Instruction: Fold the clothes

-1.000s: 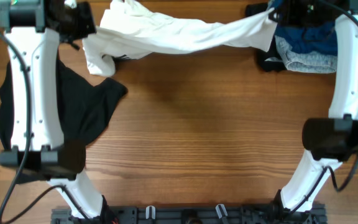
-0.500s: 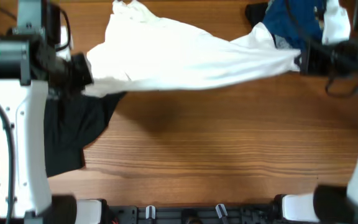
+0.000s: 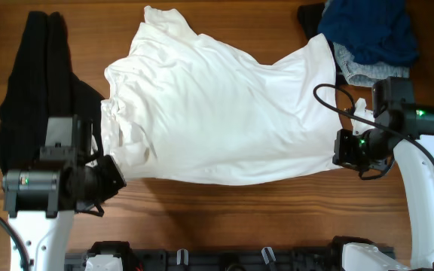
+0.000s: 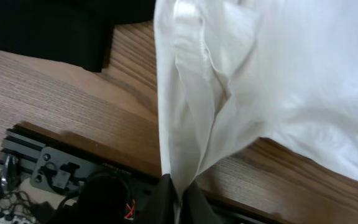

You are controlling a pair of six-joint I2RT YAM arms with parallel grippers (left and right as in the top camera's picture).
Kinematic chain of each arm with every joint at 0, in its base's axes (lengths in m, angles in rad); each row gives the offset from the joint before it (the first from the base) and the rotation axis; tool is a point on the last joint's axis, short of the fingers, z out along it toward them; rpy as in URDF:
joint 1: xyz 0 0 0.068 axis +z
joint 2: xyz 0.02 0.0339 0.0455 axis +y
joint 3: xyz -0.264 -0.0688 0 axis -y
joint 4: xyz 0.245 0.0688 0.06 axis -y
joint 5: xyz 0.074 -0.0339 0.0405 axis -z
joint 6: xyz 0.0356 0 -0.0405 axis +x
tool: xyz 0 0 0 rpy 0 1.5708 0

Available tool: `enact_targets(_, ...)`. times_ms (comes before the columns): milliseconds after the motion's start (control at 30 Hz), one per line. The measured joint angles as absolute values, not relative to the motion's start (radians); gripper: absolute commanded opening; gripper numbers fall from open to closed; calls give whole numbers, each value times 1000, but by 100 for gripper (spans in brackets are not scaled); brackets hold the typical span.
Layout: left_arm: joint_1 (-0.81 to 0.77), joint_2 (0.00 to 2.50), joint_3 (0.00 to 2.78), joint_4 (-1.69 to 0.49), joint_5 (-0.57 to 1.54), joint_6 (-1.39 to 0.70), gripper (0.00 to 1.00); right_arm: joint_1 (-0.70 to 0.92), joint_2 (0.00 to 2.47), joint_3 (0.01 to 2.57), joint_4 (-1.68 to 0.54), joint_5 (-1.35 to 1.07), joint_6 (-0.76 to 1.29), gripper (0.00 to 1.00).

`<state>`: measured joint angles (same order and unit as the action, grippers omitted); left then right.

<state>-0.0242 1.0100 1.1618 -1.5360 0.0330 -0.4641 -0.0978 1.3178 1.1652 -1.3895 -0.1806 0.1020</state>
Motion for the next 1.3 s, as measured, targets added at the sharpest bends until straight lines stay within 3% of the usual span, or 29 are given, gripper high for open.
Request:
enact_targets(267, -24, 987, 1158, -1464, 12, -486, 5, -98, 1311, 1166, -1336, -131, 196, 4)
enact_targets(367, -24, 1061, 1158, -1438, 8, -489, 5, -98, 1311, 1166, -1293, -129, 216, 11)
enact_targets(467, -24, 1154, 1155, -1427, 13, -488, 22, -98, 1311, 1166, -1269, -126, 226, 19)
enact_targets(567, -25, 1220, 1150, -1441, 54, -500, 54, -98, 1311, 1166, -1249, -122, 231, 20)
enact_targets(633, -33, 1235, 1139, -1442, 86, -500, 66, -98, 1316, 1166, -1238, -122, 231, 25)
enact_targets(767, -84, 1233, 1059, -1439, 133, -534, 68, -98, 1354, 1166, -1222, -122, 234, 31)
enact_targets(900, -128, 1233, 955, -1381, 152, -590, 62, -98, 1380, 1147, -1182, -122, 234, 39)
enact_targets(1100, -159, 1232, 829, -1266, 158, -661, 61, -98, 1381, 1092, -1130, -122, 234, 50)
enact_targets(1300, -159, 1232, 728, -1136, 78, -794, 82, -98, 1381, 1092, -1081, -134, 226, 56)
